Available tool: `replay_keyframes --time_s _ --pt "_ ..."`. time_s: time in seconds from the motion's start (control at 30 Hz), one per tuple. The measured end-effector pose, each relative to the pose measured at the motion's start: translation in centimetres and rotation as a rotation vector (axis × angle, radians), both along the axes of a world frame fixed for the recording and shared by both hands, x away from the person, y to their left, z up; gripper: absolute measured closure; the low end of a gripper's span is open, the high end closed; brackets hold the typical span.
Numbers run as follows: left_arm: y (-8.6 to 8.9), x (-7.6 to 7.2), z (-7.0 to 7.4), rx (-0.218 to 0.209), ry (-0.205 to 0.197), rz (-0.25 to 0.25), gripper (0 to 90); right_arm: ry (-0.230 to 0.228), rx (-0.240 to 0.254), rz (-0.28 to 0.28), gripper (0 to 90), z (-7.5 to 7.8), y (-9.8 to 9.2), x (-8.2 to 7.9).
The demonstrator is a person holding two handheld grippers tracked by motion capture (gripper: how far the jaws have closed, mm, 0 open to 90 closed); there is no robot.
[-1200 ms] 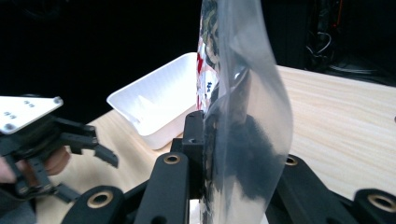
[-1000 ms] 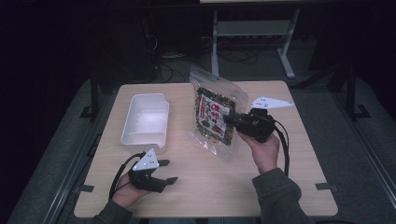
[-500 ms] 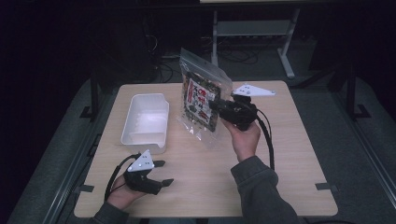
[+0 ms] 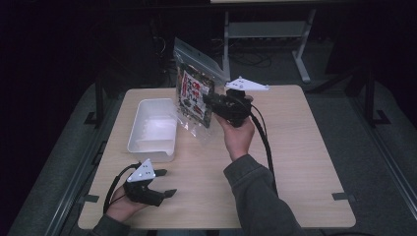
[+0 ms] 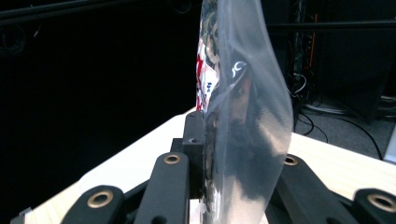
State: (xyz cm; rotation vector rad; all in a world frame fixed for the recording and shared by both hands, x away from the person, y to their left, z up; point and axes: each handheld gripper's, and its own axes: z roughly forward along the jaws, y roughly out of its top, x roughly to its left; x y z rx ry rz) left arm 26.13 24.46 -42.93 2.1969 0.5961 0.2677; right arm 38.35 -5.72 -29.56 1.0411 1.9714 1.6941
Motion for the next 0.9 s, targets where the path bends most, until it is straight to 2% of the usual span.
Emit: replay_keyframes --time_s 0.1,0.13,0.37,0.7,0.9 --pt "0.3 -0.1 0.0 -0.001 0.0 0.006 23.9 -0.004 0.003 0.001 75.4 0.2 0.7 0.3" --pt "0.6 -0.1 0.0 0.001 -0.001 0.011 23.9 -0.006 0.012 0.005 75.5 0.6 1.6 0.7" --pt "1.6 -0.3 -0.1 -0.001 -0.001 0.03 23.9 -0.02 0.009 0.003 75.5 1.1 4.7 1.9" --pt "2.1 -0.2 -0.1 -0.015 0.002 0.034 23.9 -0.033 -0.001 -0.016 75.5 1.2 7.8 3.3" --pt "1.9 -0.1 -0.4 -0.003 0.005 0.027 23.9 -0.033 -0.008 -0.027 75.5 0.4 10.1 4.3"
